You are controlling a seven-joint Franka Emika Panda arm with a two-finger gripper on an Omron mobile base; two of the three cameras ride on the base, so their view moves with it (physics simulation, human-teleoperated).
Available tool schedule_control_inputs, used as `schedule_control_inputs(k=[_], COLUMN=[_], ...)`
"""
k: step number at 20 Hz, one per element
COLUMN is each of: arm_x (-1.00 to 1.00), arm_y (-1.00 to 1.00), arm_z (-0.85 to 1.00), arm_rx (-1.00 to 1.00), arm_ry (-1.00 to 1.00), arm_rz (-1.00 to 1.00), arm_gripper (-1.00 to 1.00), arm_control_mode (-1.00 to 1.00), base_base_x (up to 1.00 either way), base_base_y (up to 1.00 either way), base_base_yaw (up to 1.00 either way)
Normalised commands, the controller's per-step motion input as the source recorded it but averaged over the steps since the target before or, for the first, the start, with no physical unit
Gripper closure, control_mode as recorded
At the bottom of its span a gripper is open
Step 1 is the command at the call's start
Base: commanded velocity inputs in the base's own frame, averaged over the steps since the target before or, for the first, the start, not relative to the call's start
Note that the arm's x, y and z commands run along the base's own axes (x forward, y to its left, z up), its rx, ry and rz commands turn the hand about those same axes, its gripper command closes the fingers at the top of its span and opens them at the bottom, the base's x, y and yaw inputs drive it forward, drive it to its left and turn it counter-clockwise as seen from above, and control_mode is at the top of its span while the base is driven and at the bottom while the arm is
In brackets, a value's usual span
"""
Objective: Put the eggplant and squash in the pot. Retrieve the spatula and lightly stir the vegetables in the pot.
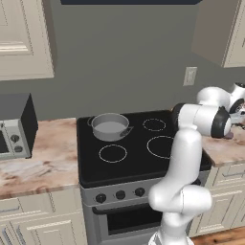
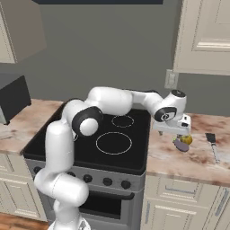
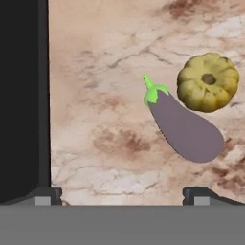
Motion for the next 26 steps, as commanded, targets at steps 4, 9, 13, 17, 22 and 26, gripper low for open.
schedule_control_inputs(k=[4,9,13,17,22,26], arm_x=[0.00,0.01,0.00,0.05,0.31,0.23], arm_y=[-0.02,-0.37,-0.38,-0.21,-0.24,-0.16], arm_z=[-0.06,-0.01,-0.03,-0.06,-0.15,-0.25], arm_rx=[-0.11,-0.04,0.00,0.00,0.00,0.01], arm_ry=[-0.04,0.00,0.00,0.00,0.01,0.03], arm_rz=[0.15,0.06,0.00,0.00,0.00,0.00], arm_gripper=[-1.00,-1.00,-1.00,-1.00,-1.00,-1.00], arm_control_mode=[-1.00,-1.00,-1.00,-1.00,-1.00,-1.00], base_base_x=[0.00,0.00,0.00,0.00,0.00,0.00], base_base_y=[0.00,0.00,0.00,0.00,0.00,0.00], base_base_yaw=[0.00,0.00,0.00,0.00,0.00,0.00])
